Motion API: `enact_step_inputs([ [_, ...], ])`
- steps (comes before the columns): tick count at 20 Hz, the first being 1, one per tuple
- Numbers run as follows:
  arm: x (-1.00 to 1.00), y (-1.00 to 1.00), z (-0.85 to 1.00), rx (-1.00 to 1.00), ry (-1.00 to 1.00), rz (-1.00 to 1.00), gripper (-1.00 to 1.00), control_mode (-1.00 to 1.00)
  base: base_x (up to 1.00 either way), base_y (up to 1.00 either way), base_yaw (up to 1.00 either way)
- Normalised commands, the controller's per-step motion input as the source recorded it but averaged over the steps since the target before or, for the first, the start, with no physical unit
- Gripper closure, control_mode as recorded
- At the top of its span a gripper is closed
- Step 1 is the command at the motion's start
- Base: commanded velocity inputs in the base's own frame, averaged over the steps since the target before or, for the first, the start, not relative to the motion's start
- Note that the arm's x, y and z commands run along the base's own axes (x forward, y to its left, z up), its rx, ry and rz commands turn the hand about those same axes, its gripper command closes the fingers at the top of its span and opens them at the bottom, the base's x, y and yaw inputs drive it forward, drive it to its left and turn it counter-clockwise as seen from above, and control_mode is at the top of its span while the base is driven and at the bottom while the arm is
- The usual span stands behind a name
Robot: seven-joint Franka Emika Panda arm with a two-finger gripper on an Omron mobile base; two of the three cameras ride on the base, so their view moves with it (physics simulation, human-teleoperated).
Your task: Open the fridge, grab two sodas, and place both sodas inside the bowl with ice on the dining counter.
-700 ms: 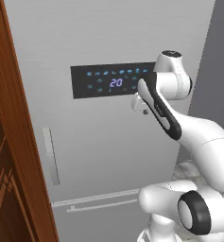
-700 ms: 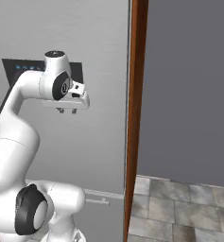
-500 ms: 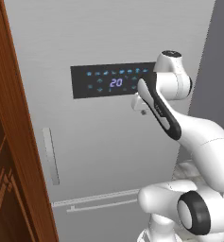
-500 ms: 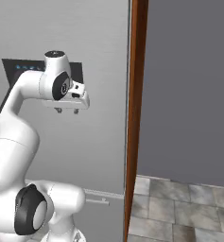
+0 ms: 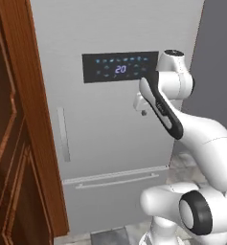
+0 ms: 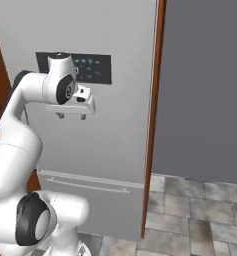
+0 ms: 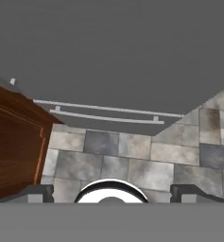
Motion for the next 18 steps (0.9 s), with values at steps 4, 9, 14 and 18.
enact_step_inputs([
  [4, 0.0, 0.0, 0.0, 0.0, 0.0, 0.0, -1.0, 1.0, -0.51, 0.38, 0.0],
  [9, 0.0, 0.0, 0.0, 0.0, 0.0, 0.0, -1.0, 1.0, -0.2, 0.49, 0.0],
  [14, 0.0, 0.0, 0.0, 0.0, 0.0, 0.0, -1.0, 1.0, -0.08, 0.66, 0.01],
  [18, 0.0, 0.0, 0.0, 0.0, 0.0, 0.0, -1.0, 1.0, -0.21, 0.6, 0.0],
])
